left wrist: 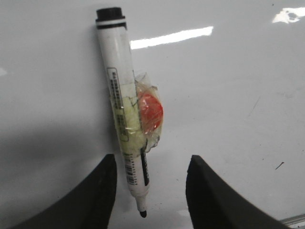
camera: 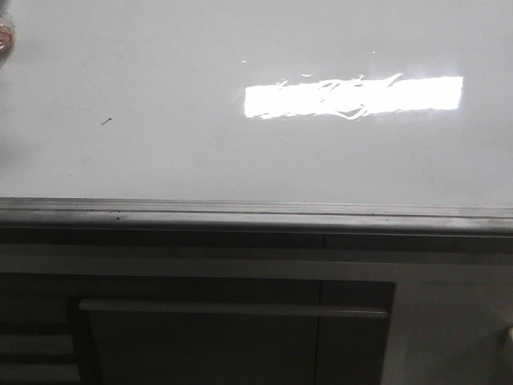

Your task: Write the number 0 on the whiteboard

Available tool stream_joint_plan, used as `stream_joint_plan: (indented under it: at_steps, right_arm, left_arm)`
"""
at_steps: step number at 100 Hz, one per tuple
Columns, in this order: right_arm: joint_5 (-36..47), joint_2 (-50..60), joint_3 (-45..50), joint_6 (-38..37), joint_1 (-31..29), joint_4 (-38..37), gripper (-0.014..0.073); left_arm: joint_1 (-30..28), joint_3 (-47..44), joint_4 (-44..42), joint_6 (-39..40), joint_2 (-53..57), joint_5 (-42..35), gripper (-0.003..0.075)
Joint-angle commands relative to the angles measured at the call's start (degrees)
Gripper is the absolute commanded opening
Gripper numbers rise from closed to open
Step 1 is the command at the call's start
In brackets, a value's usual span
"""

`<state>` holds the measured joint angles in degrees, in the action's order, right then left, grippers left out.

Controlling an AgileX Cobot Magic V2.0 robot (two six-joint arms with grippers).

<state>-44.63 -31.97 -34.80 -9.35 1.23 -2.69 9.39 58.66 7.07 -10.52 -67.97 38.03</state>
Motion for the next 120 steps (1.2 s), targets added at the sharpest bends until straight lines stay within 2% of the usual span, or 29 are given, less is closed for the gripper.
stream_joint_plan:
  at_steps: [1, 62, 76, 98, 120]
  right_arm:
    - [3.0, -0.6, -2.0, 0.3, -0.2, -0.4, 0.0267]
    - [2.8, -0.6, -2.0, 0.3, -0.2, -0.4, 0.0267]
    - [2.8, -0.6, -2.0, 0.3, -0.2, -0.4, 0.0267]
    - [2.7, -0.6, -2.0, 0.3, -0.2, -0.4, 0.0267]
    - [2.7, -0.6, -2.0, 0.3, -0.2, -0.4, 0.0267]
  left_arm:
    - [0.3, 2.1, 0.0, 1.1, -0.2, -2.9, 0.0316]
    - [0.2, 2.1, 0.2, 1.2, -6.4, -6.6, 0.0302]
    - [0.2, 2.1, 0.1, 1.2, -6.4, -6.9, 0.0204]
    - [0.2, 2.1, 0.1, 1.2, -6.4, -6.9, -0.0021]
    - [0.2, 2.1, 0.1, 1.2, -5.7, -5.6, -0.002]
